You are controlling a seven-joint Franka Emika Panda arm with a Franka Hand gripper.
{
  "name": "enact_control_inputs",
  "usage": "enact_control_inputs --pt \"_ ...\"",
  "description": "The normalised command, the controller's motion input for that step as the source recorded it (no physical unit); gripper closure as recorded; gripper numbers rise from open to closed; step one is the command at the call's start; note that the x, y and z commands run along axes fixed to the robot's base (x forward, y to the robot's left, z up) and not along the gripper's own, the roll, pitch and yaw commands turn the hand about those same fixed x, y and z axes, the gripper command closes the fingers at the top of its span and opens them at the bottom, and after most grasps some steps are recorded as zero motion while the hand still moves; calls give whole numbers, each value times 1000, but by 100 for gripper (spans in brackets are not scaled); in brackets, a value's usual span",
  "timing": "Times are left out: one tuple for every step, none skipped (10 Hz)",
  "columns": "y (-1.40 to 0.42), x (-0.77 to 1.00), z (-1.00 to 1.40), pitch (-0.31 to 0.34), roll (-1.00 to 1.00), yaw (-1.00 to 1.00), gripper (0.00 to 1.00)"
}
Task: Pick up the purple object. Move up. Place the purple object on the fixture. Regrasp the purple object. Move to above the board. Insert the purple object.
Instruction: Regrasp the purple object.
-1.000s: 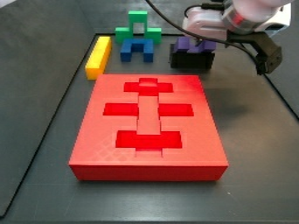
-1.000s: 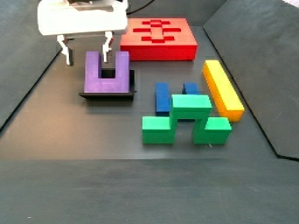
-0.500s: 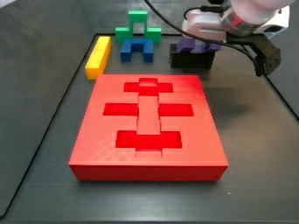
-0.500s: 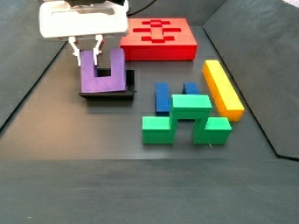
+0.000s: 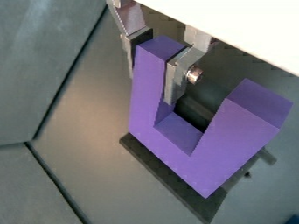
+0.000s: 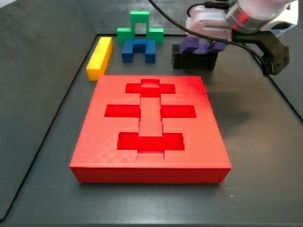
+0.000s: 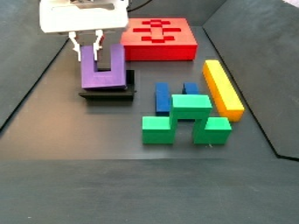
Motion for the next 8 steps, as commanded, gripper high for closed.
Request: enact_control_inputs --pt "0 0 0 0 0 0 100" --pt "0 0 0 0 0 0 100" --pt "0 0 0 0 0 0 100" --pt "0 0 0 0 0 0 100" --pt "0 0 0 0 0 0 100" --pt "0 0 0 0 0 0 100" --pt "0 0 0 0 0 0 100" --pt "0 0 0 0 0 0 100"
